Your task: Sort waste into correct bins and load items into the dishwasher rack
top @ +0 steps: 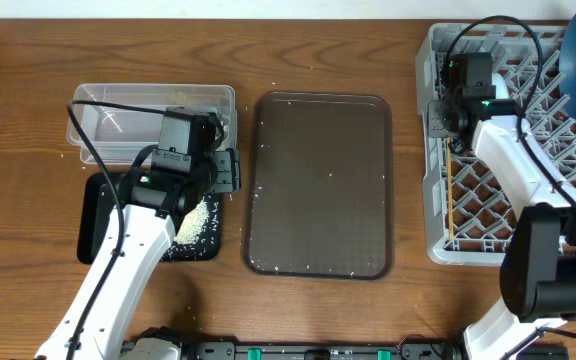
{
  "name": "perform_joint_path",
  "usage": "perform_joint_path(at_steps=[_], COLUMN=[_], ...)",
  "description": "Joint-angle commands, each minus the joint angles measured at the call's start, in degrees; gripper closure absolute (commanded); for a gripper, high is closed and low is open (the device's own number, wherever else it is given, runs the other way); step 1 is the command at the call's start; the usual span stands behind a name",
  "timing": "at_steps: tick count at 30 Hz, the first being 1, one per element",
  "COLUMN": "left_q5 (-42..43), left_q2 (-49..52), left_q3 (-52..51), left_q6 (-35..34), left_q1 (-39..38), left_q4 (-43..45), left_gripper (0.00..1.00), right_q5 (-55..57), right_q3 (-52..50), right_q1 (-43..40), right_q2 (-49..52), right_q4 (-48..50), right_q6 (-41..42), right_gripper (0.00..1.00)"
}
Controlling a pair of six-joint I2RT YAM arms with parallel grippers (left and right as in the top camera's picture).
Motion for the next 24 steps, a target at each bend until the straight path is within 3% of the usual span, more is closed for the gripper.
perform_joint_path(at_steps=[1,5,24], left_q5=[-0.5,-0.5,-0.5], left_q2=[0.4,0.4,0.4], left_q3=[1.0,1.0,1.0], left_q6=[1.2,1.2,1.2], left_q1=[0.3,0.3,0.3], left_q4=[-0.1,-0.1,-0.1], left_gripper=[0.31,0.31,0.31], right_q5=[-6.7,-13.7,-18.5], right_q3=[0.3,0.3,0.3], right_q1=[-0.3,-0.3,-0.3], right_q2=[0.2,0.2,0.2], right_q4=[0.0,-0.9,-2.1], right_q6=[0.8,-0.6,-0.5], right_gripper=[0.98,0.97,0.97])
